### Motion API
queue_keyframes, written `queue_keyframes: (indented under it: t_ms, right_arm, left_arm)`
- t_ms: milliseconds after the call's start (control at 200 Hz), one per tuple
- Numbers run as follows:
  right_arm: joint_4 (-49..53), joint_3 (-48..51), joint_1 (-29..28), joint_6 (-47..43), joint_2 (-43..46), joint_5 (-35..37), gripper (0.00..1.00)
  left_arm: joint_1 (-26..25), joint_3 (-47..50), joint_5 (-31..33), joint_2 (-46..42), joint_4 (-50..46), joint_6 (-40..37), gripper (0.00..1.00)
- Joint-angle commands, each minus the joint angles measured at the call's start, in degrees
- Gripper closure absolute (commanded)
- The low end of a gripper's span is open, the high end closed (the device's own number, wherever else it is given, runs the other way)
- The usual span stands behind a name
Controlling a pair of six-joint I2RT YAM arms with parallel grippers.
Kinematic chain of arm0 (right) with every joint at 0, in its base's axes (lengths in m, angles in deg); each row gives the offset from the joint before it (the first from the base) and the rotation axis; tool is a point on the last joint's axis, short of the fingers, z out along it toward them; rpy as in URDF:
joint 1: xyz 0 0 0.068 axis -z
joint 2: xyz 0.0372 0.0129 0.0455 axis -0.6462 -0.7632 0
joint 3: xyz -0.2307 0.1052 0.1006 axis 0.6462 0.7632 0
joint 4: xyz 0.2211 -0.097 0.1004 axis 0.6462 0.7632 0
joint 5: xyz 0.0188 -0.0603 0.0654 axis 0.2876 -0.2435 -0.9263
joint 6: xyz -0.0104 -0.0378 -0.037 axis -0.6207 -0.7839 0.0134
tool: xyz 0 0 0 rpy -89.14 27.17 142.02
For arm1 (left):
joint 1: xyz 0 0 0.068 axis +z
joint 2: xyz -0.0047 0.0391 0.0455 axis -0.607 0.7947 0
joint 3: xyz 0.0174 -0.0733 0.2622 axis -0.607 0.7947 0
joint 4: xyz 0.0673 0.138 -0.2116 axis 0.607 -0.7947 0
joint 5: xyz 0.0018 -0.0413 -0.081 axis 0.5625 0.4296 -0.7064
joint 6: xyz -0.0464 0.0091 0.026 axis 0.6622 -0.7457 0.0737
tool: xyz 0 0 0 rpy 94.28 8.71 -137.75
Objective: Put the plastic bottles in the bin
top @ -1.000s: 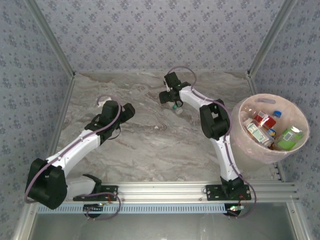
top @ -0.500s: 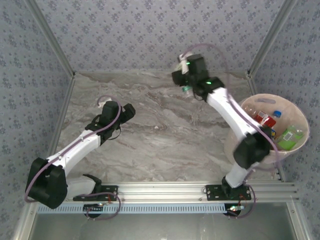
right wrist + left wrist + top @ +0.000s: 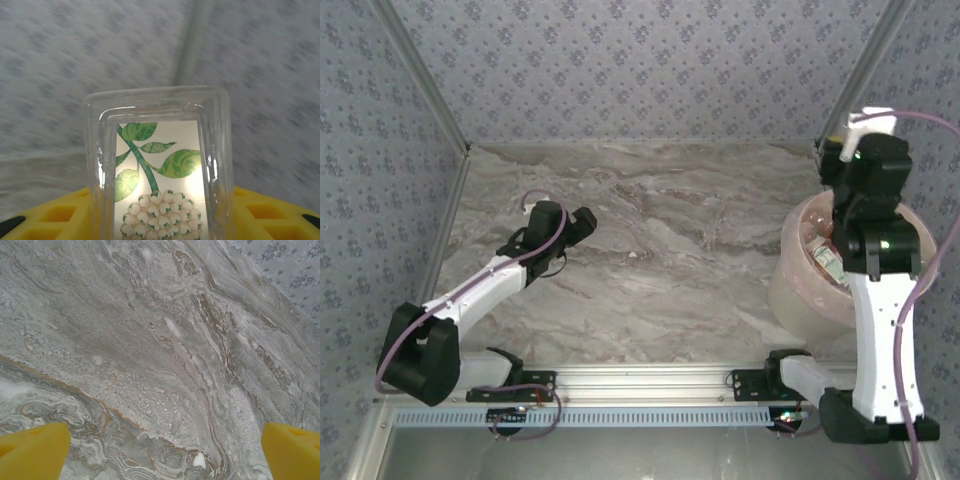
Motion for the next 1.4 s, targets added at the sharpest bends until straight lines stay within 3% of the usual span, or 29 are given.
queue_keyframes:
  t_ms: [0, 195, 470, 560, 789, 904, 1114, 1394]
  right_arm:
    - [8.19, 4.26, 6.48, 0.93, 4.30, 4.10, 0.46]
    - [6.42, 8.40, 17.32, -3.85, 5.32, 1.48, 0.45]
    - [0.20, 14.01, 26.61, -7.42, 5.10, -12.59, 0.45]
    - [0.02, 14.36, 27.06, -8.34, 4.42, -13.10, 0.43]
    - [1.85, 14.16, 27.06, -8.35, 4.45, -17.96, 0.23]
    - [2.70, 13.19, 26.50, -7.18, 4.71, -14.68, 0.20]
    - [5.46, 11.10, 26.05, -4.24, 4.16, -13.19, 0.18]
    - [8.97, 6.98, 28.49, 2.29, -6.08, -14.69, 0.20]
  left_arm:
    - [-0.33, -2.12, -1.09, 0.74, 1.11, 0.30, 0.02]
    - [-0.61, -3.96, -2.75, 2.32, 0.90, 0.01, 0.02]
    - [-0.90, -5.66, -3.35, 3.30, 0.17, -0.02, 0.02]
    - [-1.17, -5.77, -3.22, 3.22, 0.08, 0.30, 0.02]
    - [-1.97, -6.79, -3.12, 3.39, -0.44, 0.76, 0.02]
    - [-2.33, -6.98, -2.90, 3.26, -0.71, 0.72, 0.02]
    - [-2.44, -6.98, -2.62, 3.24, -0.80, 0.76, 0.02]
    - [-2.45, -7.00, -2.70, 3.87, -0.95, 0.76, 0.02]
